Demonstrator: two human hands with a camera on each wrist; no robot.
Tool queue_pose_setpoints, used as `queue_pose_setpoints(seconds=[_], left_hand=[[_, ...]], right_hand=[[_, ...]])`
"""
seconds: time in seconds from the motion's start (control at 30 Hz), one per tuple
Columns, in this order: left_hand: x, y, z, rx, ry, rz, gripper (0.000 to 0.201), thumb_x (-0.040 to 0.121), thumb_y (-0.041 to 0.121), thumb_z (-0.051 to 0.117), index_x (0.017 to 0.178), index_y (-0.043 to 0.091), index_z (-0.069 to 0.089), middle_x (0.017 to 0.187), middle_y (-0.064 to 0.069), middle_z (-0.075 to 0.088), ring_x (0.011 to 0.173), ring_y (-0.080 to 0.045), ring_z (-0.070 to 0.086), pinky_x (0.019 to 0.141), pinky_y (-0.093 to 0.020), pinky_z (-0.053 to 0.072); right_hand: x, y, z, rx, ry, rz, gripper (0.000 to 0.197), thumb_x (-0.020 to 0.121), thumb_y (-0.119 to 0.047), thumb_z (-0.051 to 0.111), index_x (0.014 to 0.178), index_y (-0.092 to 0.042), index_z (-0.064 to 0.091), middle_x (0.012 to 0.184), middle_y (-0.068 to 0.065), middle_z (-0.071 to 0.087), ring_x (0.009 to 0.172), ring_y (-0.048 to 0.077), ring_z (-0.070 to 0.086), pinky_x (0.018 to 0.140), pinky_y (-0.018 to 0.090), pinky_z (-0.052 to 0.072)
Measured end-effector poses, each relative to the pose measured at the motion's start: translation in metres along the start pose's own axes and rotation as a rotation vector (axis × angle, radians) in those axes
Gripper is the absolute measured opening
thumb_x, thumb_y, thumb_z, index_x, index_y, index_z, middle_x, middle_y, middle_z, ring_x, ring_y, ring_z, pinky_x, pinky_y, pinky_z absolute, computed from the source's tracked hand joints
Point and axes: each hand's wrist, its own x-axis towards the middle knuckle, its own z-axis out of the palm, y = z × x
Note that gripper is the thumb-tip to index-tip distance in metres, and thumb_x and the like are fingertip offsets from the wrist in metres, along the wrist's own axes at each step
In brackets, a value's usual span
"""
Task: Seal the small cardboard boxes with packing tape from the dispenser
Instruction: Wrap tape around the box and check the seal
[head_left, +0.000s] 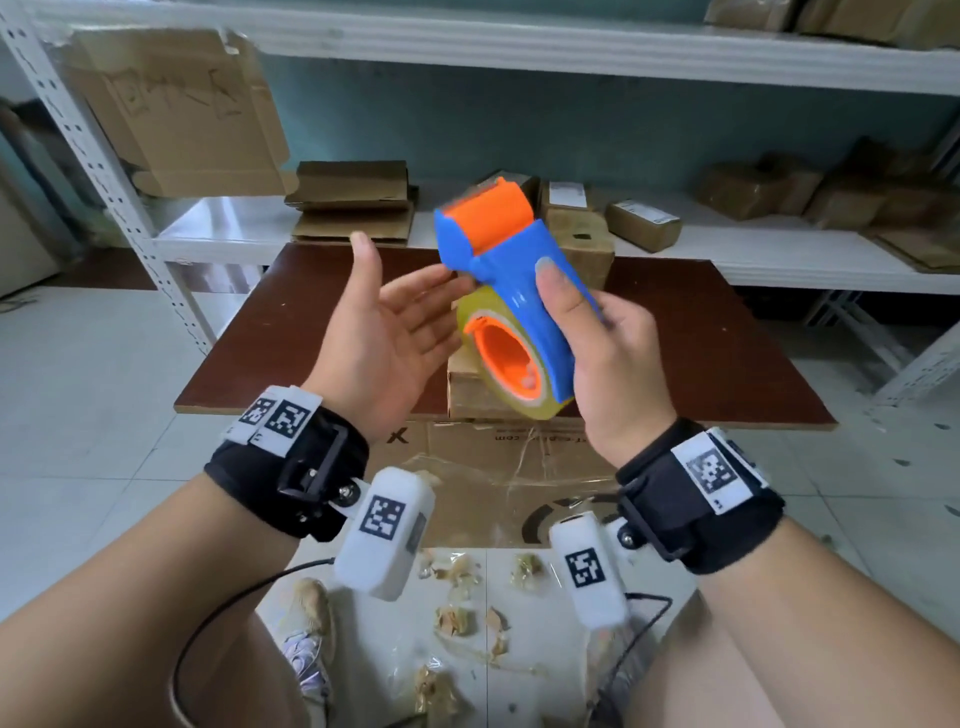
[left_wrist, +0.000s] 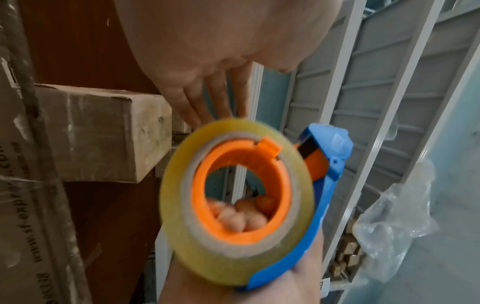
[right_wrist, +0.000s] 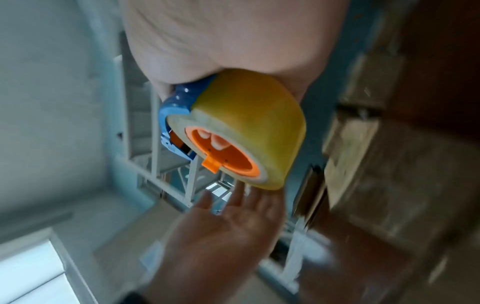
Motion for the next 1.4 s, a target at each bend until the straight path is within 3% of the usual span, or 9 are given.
queue_pose_setpoints(seconds=[0.17, 0.3, 0.47, 0.6, 0.7, 0.87, 1.03, 1.17, 1.4], left_hand=[[0.000, 0.006, -0.001, 0.020, -0.096, 0.036, 0.073, 0.104, 0.064, 0.048, 0.136, 0.001, 0.066, 0.115, -0.011, 0.073, 0.105, -0.022, 0.071, 0.095, -0.034, 0.059], [0.003, 0.003, 0.001, 0.069, -0.140, -0.066, 0.030, 0.101, 0.042, 0.064, 0.098, 0.016, 0.077, 0.082, 0.001, 0.071, 0.077, -0.012, 0.072, 0.079, -0.028, 0.061], [0.010, -0.006, -0.003, 0.130, -0.202, -0.102, 0.035, 0.089, 0.037, 0.071, 0.111, 0.011, 0.076, 0.116, -0.012, 0.067, 0.089, -0.012, 0.070, 0.090, -0.026, 0.061], [0.015, -0.011, -0.007, 0.194, -0.215, -0.100, 0.032, 0.099, 0.026, 0.066, 0.121, 0.006, 0.077, 0.109, -0.010, 0.076, 0.086, -0.013, 0.071, 0.085, -0.025, 0.061], [0.013, -0.015, -0.005, 0.215, -0.123, -0.033, 0.016, 0.101, 0.015, 0.065, 0.106, 0.007, 0.077, 0.093, -0.009, 0.075, 0.075, -0.013, 0.068, 0.074, -0.024, 0.062], [0.009, -0.023, -0.004, 0.296, -0.018, 0.032, 0.014, 0.104, 0.012, 0.066, 0.100, 0.007, 0.078, 0.083, -0.011, 0.053, 0.061, -0.010, 0.056, 0.077, -0.027, 0.057], [0.006, -0.029, -0.002, 0.345, 0.055, 0.052, 0.012, 0.102, 0.013, 0.070, 0.095, 0.010, 0.080, 0.083, -0.012, 0.063, 0.067, -0.012, 0.061, 0.067, -0.022, 0.058], [0.005, -0.029, -0.001, 0.333, 0.070, 0.061, 0.008, 0.100, 0.013, 0.073, 0.095, 0.011, 0.079, 0.083, -0.005, 0.073, 0.071, -0.009, 0.068, 0.077, -0.023, 0.062], [0.003, -0.032, 0.003, 0.424, 0.054, 0.127, 0.007, 0.100, 0.018, 0.074, 0.096, 0.015, 0.079, 0.081, 0.003, 0.078, 0.076, -0.006, 0.074, 0.077, -0.025, 0.054]], right_hand=[[0.003, 0.007, -0.026, -0.488, -0.052, -0.199, 0.069, 0.089, -0.061, 0.072, 0.056, -0.007, 0.046, 0.052, 0.002, 0.032, 0.049, 0.015, 0.031, 0.050, 0.029, 0.026], [0.003, 0.011, -0.040, -0.581, -0.099, -0.218, 0.063, 0.089, -0.063, 0.071, 0.058, -0.010, 0.058, 0.053, 0.005, 0.046, 0.051, 0.019, 0.042, 0.051, 0.036, 0.032], [-0.001, 0.012, -0.048, -0.574, -0.117, -0.210, 0.063, 0.089, -0.063, 0.070, 0.061, -0.007, 0.063, 0.055, 0.008, 0.049, 0.052, 0.022, 0.044, 0.052, 0.040, 0.034], [-0.001, 0.014, -0.054, -0.620, -0.150, -0.190, 0.067, 0.084, -0.070, 0.070, 0.063, -0.008, 0.063, 0.060, 0.010, 0.054, 0.055, 0.025, 0.049, 0.052, 0.039, 0.036], [0.000, 0.014, -0.059, -0.648, -0.176, -0.162, 0.065, 0.081, -0.074, 0.070, 0.062, -0.012, 0.063, 0.061, 0.008, 0.055, 0.056, 0.024, 0.050, 0.053, 0.036, 0.036], [0.004, 0.021, -0.065, -0.661, -0.245, -0.104, 0.064, 0.082, -0.070, 0.073, 0.059, -0.014, 0.055, 0.057, 0.006, 0.048, 0.056, 0.026, 0.047, 0.054, 0.037, 0.036], [0.006, 0.031, -0.070, -0.685, -0.269, -0.110, 0.063, 0.084, -0.070, 0.072, 0.059, -0.016, 0.054, 0.056, 0.001, 0.046, 0.054, 0.020, 0.045, 0.054, 0.030, 0.035], [0.006, 0.035, -0.077, -0.704, -0.251, -0.118, 0.059, 0.082, -0.073, 0.071, 0.062, -0.018, 0.060, 0.058, -0.001, 0.051, 0.056, 0.020, 0.049, 0.054, 0.028, 0.036], [0.003, 0.040, -0.087, -0.736, -0.239, -0.144, 0.058, 0.081, -0.070, 0.073, 0.069, -0.013, 0.066, 0.065, 0.004, 0.061, 0.061, 0.024, 0.057, 0.057, 0.039, 0.045]])
